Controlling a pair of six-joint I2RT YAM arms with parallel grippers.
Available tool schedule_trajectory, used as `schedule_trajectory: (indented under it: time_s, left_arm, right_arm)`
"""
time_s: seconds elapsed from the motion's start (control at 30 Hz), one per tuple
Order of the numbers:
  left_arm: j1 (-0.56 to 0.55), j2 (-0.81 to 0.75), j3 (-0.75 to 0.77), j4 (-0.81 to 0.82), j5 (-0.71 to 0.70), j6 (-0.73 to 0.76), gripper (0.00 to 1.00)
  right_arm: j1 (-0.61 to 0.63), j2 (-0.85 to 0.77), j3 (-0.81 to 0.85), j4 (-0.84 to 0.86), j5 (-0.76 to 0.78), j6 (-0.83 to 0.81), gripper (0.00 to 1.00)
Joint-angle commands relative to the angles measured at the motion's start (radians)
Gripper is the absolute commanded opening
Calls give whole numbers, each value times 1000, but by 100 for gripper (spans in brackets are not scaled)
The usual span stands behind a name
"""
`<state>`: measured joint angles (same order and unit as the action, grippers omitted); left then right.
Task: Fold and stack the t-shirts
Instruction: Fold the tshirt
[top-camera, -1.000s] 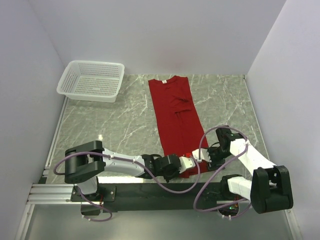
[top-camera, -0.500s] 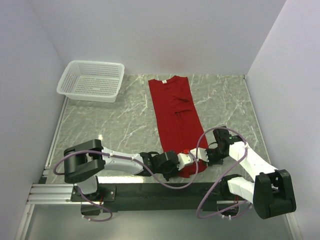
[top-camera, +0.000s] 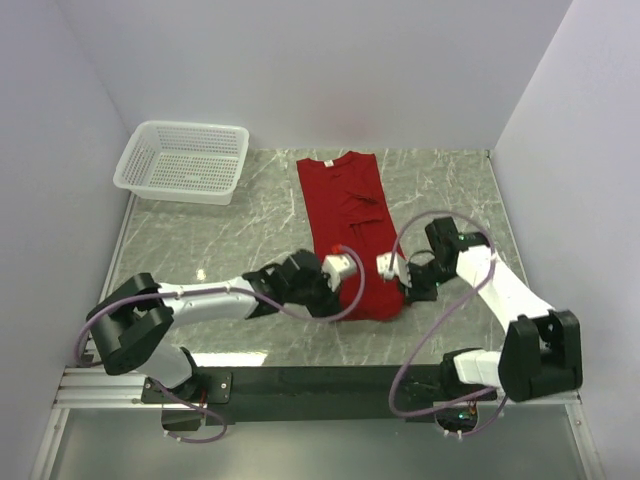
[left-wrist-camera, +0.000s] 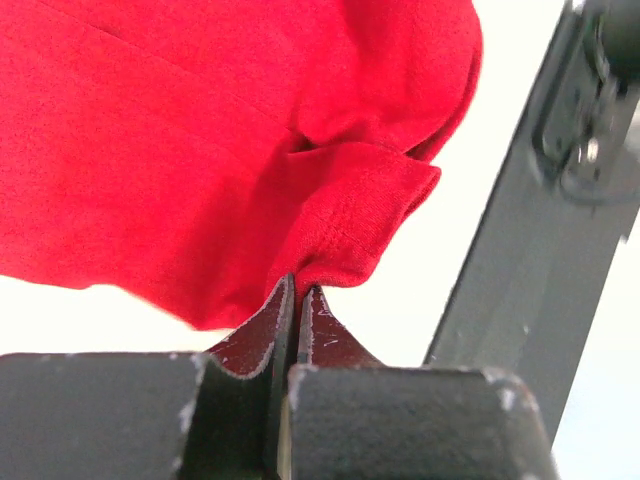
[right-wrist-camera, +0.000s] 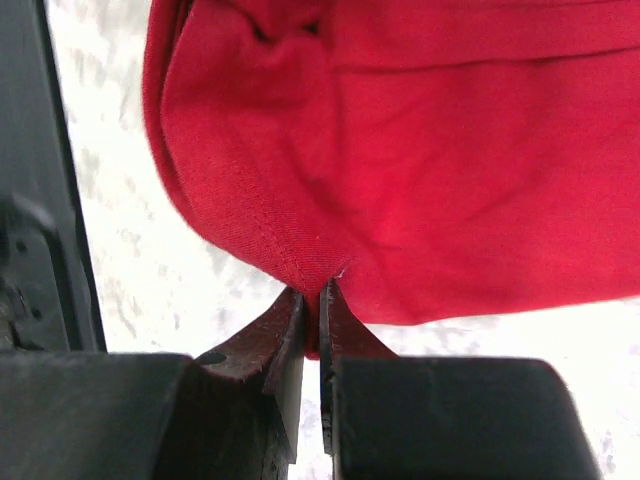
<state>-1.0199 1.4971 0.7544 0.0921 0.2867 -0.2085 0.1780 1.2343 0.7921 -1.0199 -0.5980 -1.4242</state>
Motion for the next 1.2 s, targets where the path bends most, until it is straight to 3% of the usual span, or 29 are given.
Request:
schedule_trajectory:
  time_s: [0.0, 0.17, 0.3, 0.5, 0.77, 1.17]
  left_arm:
    - [102, -32, 66, 11, 127, -25, 1]
    - [269, 89, 251, -61, 178, -20, 1]
    - [351, 218, 419, -143, 132, 17, 1]
    - [437, 443, 647, -253, 80, 23, 1]
    - [475, 499, 700, -230, 43, 4, 1]
    - [485, 572, 807, -262, 49, 15, 1]
  right_arm:
    - [-20, 98, 131, -16, -83, 173, 0]
    - [-40, 330, 384, 61, -92, 424, 0]
    - [-60, 499, 597, 98, -66, 629, 0]
    - [-60, 714, 881, 158, 4, 794, 0]
    - [-60, 833, 995, 191, 27, 883, 0]
    - [-57, 841, 983, 259, 72, 962, 0]
